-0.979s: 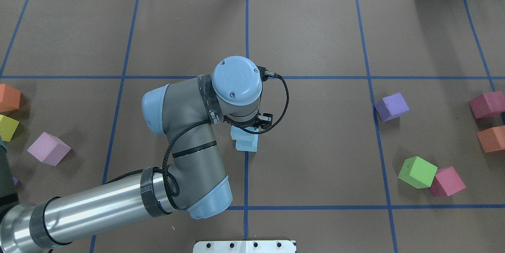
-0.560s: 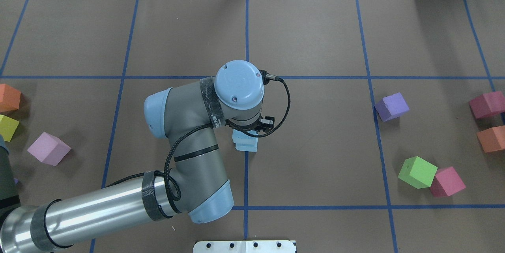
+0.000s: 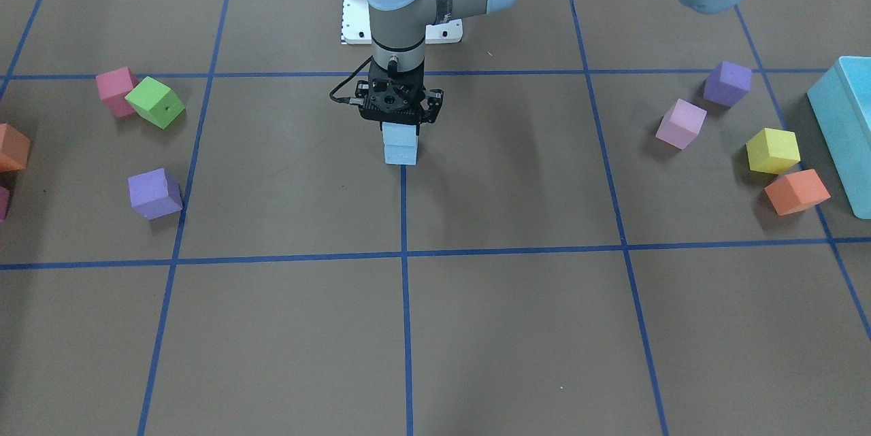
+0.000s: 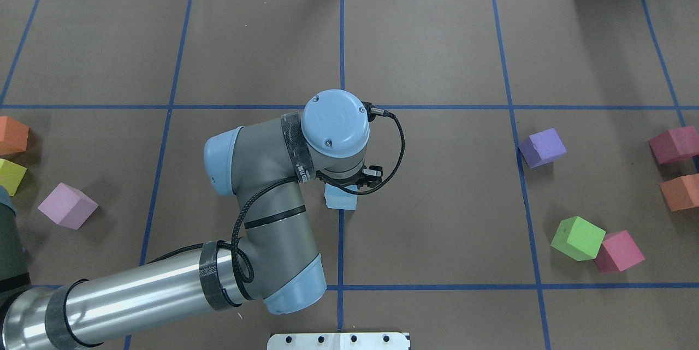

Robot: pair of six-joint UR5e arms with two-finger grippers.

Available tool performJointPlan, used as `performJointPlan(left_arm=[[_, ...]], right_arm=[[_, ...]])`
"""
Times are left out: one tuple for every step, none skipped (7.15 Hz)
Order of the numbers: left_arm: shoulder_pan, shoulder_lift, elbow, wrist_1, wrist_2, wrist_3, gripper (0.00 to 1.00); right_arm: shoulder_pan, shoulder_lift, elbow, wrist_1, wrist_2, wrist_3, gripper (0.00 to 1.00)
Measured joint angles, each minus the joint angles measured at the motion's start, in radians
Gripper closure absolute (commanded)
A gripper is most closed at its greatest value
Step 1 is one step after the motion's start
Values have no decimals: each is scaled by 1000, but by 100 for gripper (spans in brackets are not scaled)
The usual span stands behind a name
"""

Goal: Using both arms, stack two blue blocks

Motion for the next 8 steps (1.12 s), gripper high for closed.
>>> performJointPlan(left_arm=[[0,-1,0,0,0,-1,36],[1,-1,0,0,0,-2,36],[1,-1,0,0,1,-1,31],[1,0,-1,0,1,0,26],[1,1,-1,0,1,2,14],[1,2,-1,0,1,3,5],[1,4,0,0,1,4,3],[1,4,-2,0,0,4,2]], right_arm=[[0,0,1,0,0,0,0],[0,-1,1,0,0,0,0],[0,-1,1,0,0,0,0],[0,-1,1,0,1,0,0],[0,-1,1,0,0,0,0],[0,0,1,0,0,0,0],[0,0,1,0,1,0,0],[0,0,1,0,0,0,0]])
